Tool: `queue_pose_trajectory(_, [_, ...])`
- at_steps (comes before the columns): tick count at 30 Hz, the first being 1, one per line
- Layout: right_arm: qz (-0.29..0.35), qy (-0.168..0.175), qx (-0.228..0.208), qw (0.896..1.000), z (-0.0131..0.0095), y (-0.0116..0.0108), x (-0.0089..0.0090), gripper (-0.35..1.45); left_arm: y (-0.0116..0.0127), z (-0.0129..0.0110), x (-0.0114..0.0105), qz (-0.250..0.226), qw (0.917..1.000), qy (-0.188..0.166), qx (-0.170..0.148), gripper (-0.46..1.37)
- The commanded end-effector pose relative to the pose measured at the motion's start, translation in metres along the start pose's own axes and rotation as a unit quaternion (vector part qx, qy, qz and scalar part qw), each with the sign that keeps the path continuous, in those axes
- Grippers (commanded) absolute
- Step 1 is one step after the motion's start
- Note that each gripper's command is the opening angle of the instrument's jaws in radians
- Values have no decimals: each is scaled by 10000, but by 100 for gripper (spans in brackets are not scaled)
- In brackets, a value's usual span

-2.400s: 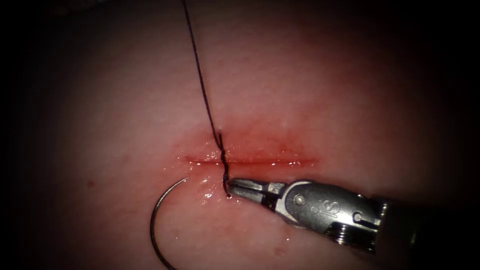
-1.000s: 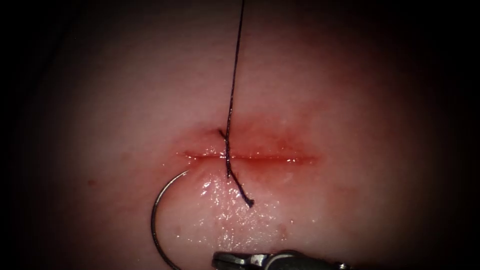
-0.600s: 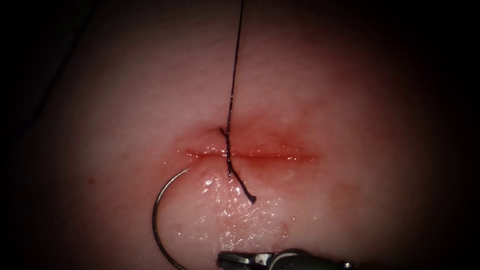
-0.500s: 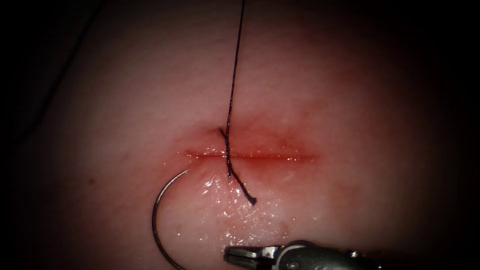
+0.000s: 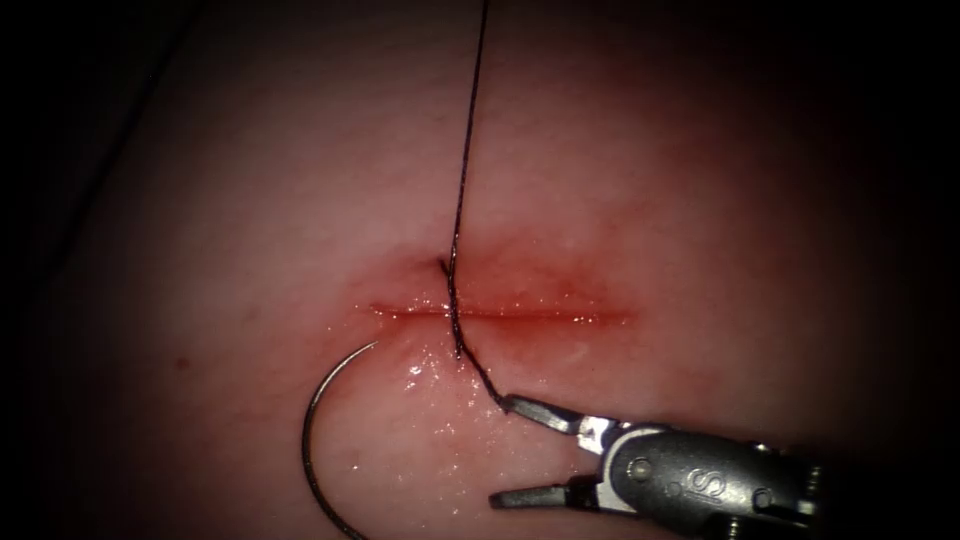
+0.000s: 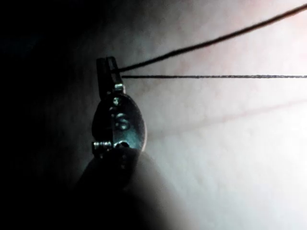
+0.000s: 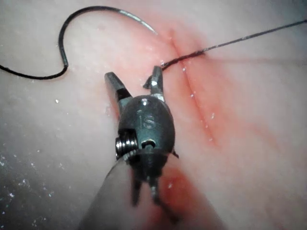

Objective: Wound Closure
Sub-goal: Pull the short tail down with the right gripper and the long end up with the left gripper to tighten

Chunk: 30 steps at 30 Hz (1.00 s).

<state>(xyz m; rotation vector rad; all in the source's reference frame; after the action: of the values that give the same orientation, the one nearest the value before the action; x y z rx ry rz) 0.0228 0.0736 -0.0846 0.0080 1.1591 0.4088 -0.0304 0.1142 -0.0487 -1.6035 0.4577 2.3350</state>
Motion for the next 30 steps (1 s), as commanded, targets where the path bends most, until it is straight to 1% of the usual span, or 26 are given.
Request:
queue_pose_trajectory(1, [-46, -15, 3, 10000, 2, 2, -1, 134, 0, 0, 0, 0, 10000, 4, -25, -35])
queue_pose_trajectory(4, [-191, -52, -91, 9998, 17, 11, -10, 139, 0, -2, 0, 1, 10000, 9, -34, -35])
queue_pose_trajectory(8, [-235, -85, -160, 9996, 26, 15, -20, 138, 0, -5, 0, 2, 10000, 17, -47, -35])
queue_pose_trajectory(15, [-312, -106, -226, 9992, 34, 18, -36, 125, 1, -11, -1, 31, 10000, 36, -80, -35])
queue_pose_trajectory(17, [-361, -106, -220, 9991, 34, 17, -40, 115, 1, -12, -1, 30, 10000, 30, -75, -35])
queue_pose_trajectory(18, [-370, -83, -169, 9991, 33, 15, -41, 91, 1, -13, -1, 29, 10000, 32, -79, -35])
queue_pose_trajectory(19, [-372, -45, -85, 9993, 31, 13, -41, 45, 1, -14, -1, 27, 10000, 25, -72, -35])
queue_pose_trajectory(20, [-369, 61, 109, 9992, 29, 11, -39, -23, 0, -14, 0, 26, 10000, 27, -76, -35])
queue_pose_trajectory(21, [-360, 94, 176, 9992, 26, 9, -36, -35, 0, -15, 0, 24, 10000, 18, -67, -35])
queue_pose_trajectory(22, [-380, 84, 149, 9991, 24, 9, -34, -35, 0, -15, 0, 24, 10000, 18, -68, -35])
queue_pose_trajectory(23, [-533, 76, 150, 9984, 21, 7, -29, -35, 0, -15, 0, 24, 10000, 18, -68, -35])
queue_pose_trajectory(26, [-632, 189, 120, 9977, 18, 7, -19, -35, 0, -14, 0, 24, 10000, 17, -65, -35])
queue_pose_trajectory(28, [-694, 204, 134, 9973, 17, 8, -14, -35, 0, -14, 0, 23, 10000, 16, -64, -35])
queue_pose_trajectory(30, [-719, 214, 149, 9971, 18, 8, -13, -35, 0, -14, 0, 24, 10000, 16, -64, -35])
